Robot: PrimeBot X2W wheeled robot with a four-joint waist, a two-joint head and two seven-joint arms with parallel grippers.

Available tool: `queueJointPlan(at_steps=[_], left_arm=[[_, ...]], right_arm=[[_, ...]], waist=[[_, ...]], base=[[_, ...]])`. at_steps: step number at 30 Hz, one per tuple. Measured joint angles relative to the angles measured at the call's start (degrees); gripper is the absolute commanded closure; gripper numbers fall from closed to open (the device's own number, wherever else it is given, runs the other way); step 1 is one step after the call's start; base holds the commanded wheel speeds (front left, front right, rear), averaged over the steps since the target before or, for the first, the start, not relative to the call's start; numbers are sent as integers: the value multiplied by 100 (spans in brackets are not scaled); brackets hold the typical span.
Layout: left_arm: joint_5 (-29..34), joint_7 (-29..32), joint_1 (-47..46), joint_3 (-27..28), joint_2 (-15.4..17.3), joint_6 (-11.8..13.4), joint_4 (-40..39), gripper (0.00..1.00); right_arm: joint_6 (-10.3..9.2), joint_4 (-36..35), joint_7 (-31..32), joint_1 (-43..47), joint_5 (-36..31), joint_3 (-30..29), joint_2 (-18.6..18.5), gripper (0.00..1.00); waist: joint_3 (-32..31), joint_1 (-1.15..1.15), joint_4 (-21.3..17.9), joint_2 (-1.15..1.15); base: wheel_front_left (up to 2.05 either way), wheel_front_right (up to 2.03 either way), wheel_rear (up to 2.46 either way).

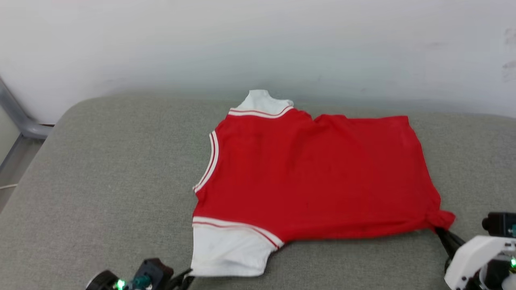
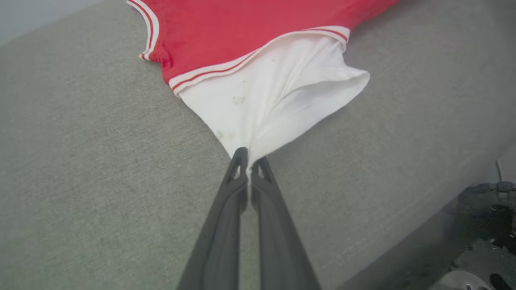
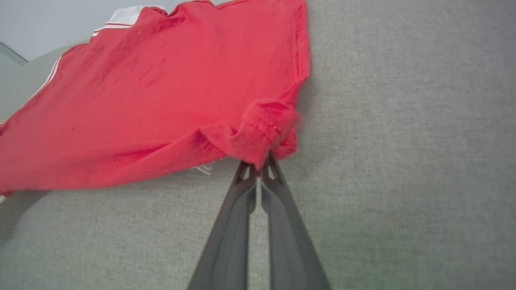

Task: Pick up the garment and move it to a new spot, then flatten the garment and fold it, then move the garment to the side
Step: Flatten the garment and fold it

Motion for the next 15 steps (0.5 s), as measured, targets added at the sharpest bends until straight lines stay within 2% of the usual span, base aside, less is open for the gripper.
queueJointPlan(at_steps=[9,15], left_arm=[[-695,918,919,-190,612,-64,-1247,100],[-911,1066,1135,-122,709,54,-1678,100]], right_arm=[[0,-1294,632,1362,539,-5,-544,100],[-2,-2023,824,1948,645,-243,-617,100]], waist=[[-104,1,-16,0],[-63,1,-35,0]], base=[[0,0,0],[0,0,0]])
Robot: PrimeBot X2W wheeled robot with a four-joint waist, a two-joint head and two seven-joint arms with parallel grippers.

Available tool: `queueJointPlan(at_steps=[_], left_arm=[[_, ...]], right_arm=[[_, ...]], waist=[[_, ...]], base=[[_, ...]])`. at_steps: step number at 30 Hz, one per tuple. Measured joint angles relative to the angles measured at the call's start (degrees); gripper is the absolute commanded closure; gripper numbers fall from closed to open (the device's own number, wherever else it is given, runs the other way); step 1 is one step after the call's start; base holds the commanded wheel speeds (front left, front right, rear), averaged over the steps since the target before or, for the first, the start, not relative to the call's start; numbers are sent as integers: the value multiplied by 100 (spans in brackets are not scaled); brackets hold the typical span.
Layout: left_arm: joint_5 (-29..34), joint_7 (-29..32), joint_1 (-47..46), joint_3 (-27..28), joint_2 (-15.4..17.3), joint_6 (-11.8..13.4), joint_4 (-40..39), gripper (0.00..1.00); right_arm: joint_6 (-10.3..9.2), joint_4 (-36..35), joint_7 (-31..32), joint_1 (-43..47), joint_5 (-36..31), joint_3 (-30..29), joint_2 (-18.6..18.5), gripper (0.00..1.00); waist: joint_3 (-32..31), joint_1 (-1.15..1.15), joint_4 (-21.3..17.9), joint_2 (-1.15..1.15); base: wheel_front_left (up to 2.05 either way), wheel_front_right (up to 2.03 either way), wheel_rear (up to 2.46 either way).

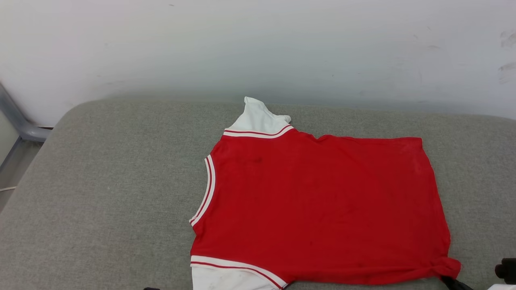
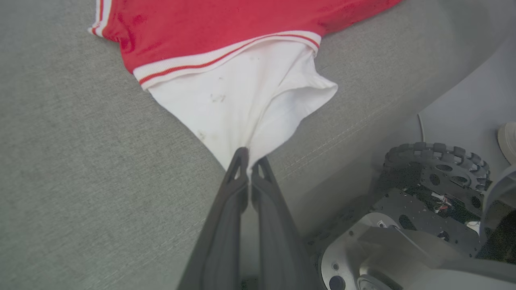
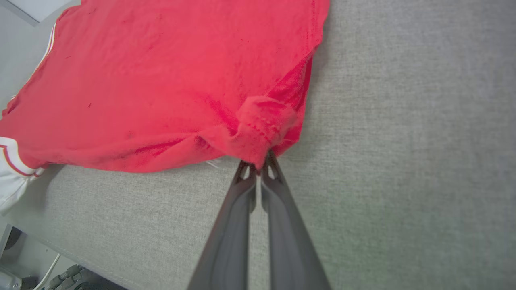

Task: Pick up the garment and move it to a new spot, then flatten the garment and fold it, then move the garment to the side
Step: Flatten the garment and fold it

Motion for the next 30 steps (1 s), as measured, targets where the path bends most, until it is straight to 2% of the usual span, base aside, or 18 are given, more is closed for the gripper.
queueJointPlan(at_steps=[5,18,21,30], left_arm=[[-1,-210,-119,263,-13,186,-153,100],[157,-459,-1096,709,-70,328,76,100],[199,-415,-1447,732,-104,286,271,100],[270,-148,-2609,572,-215,-54,1116,100]], right_arm=[[0,-386,-2,75,-131,-289,30,100],[-1,-936,559,-283,-639,-876,308,100],[-1,-964,715,-476,-794,-950,423,100],[0,-771,1252,-1170,-1452,-1128,735,100]], waist=[[35,0,-35,0],[409,1,-146,0],[581,1,-173,0],[1162,1,-270,0]], base=[[0,0,0],[0,0,0],[0,0,0],[0,0,0]])
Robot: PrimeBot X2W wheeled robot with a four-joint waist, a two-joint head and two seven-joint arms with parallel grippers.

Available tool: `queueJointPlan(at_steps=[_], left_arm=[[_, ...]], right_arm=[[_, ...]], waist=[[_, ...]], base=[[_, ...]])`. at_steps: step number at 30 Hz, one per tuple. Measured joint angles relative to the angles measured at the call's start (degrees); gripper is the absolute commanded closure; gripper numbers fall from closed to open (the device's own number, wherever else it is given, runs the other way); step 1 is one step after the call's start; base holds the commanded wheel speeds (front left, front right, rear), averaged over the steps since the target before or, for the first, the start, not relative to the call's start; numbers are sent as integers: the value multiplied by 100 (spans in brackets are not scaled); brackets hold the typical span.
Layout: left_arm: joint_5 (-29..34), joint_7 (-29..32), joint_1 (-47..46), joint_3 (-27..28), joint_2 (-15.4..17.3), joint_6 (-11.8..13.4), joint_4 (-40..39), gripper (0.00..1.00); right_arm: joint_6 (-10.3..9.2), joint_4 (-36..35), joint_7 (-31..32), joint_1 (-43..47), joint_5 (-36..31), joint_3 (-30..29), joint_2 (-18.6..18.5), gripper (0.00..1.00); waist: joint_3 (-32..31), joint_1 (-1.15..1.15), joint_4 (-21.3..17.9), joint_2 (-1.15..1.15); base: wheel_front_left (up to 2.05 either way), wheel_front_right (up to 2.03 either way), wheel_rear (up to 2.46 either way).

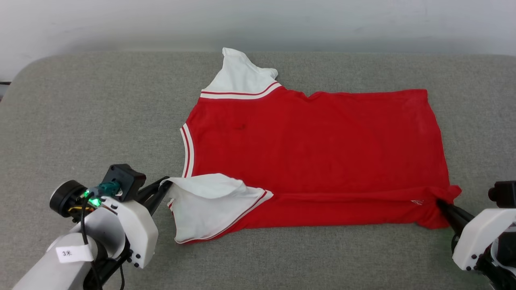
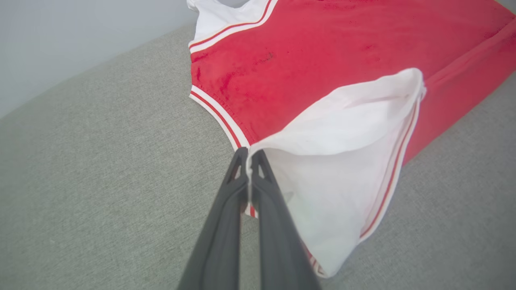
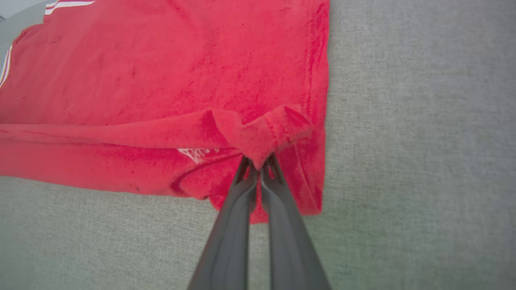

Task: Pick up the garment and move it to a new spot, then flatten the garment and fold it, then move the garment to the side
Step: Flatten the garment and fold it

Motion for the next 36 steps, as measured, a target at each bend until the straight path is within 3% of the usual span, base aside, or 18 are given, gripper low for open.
queueJointPlan(at_steps=[14,15,16,17,18,21,27,36], left_arm=[[98,48,-1009,-749,-227,-180,1414,100],[94,3,-1050,-784,-264,-182,1493,96],[93,-44,-1087,-821,-299,-183,1558,62],[93,-97,-1120,-843,-332,-185,1640,17],[92,-148,-1146,-861,-370,-188,1717,0],[96,-407,-1188,-848,-481,-140,1946,0],[-65,-1018,-1172,-475,-699,314,2094,0],[-657,-1293,-259,7,-860,1014,1172,0]], right_arm=[[0,390,644,-588,-731,-141,447,100],[0,402,658,-615,-776,-151,463,100],[0,414,657,-636,-817,-174,474,100],[0,424,643,-643,-875,-194,480,58],[0,447,622,-649,-905,-225,497,0],[0,485,571,-673,-990,-235,531,0],[-1,364,531,-678,-1039,-205,532,0],[-1,-337,840,-268,-1212,-249,292,0]], waist=[[358,0,-162,0],[366,0,-162,0],[370,0,-157,0],[370,0,-150,0],[361,0,-143,0],[301,0,-121,0],[73,-1,-95,0],[-409,-2,4,0]], base=[[0,0,0],[0,0,0],[0,0,0],[0,0,0],[0,0,0],[0,0,0],[0,0,0],[0,0,0]])
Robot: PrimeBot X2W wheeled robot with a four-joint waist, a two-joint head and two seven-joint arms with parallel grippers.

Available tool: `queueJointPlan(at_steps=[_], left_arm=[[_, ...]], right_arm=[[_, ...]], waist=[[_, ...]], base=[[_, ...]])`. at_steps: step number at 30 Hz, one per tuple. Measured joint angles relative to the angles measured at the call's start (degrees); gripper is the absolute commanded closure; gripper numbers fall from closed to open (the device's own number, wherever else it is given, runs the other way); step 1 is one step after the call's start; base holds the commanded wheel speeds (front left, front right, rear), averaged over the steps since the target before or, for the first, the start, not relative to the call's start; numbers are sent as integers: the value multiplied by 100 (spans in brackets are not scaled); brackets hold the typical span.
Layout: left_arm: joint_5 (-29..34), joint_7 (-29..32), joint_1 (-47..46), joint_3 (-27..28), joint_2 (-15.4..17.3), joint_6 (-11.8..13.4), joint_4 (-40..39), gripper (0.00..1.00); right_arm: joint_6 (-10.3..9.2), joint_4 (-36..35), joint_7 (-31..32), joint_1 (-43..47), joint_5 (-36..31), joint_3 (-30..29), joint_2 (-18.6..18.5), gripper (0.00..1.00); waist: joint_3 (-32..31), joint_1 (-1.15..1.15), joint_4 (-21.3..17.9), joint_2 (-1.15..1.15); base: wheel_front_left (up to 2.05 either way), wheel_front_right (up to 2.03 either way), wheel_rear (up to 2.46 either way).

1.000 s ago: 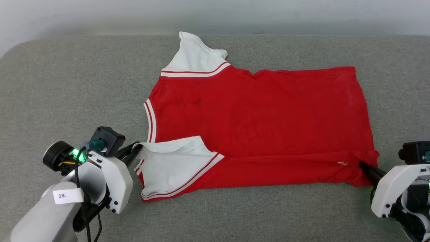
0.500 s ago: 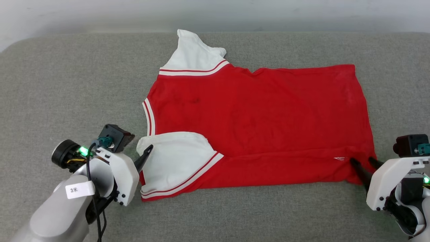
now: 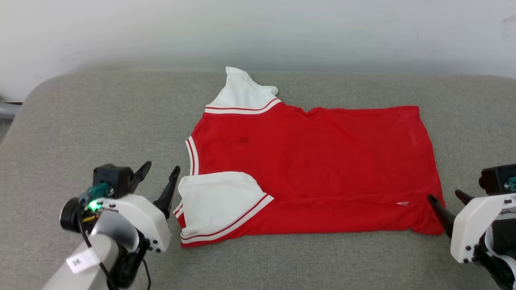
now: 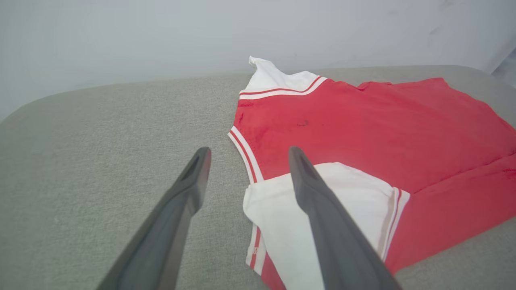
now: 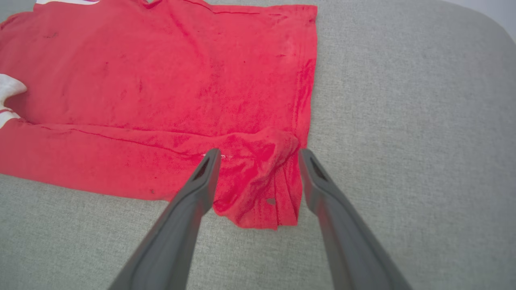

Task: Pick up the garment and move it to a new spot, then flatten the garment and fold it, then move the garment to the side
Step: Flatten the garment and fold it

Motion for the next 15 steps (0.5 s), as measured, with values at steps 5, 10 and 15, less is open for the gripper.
queueJointPlan(at_steps=[5,10,15], left_arm=[[-123,253,704,14,38,458,-769,0],[-213,771,1252,-127,151,849,-1376,0],[-235,1335,1456,-274,337,1090,-1744,0]], right_arm=[[0,-563,555,400,-186,-165,-32,0],[0,-1168,1279,845,-326,-380,66,0],[0,-1805,1688,1037,-412,-571,241,0]], waist=[[-169,-1,79,0],[-182,-1,111,0],[-56,0,91,0]], base=[[0,0,0],[0,0,0],[0,0,0]])
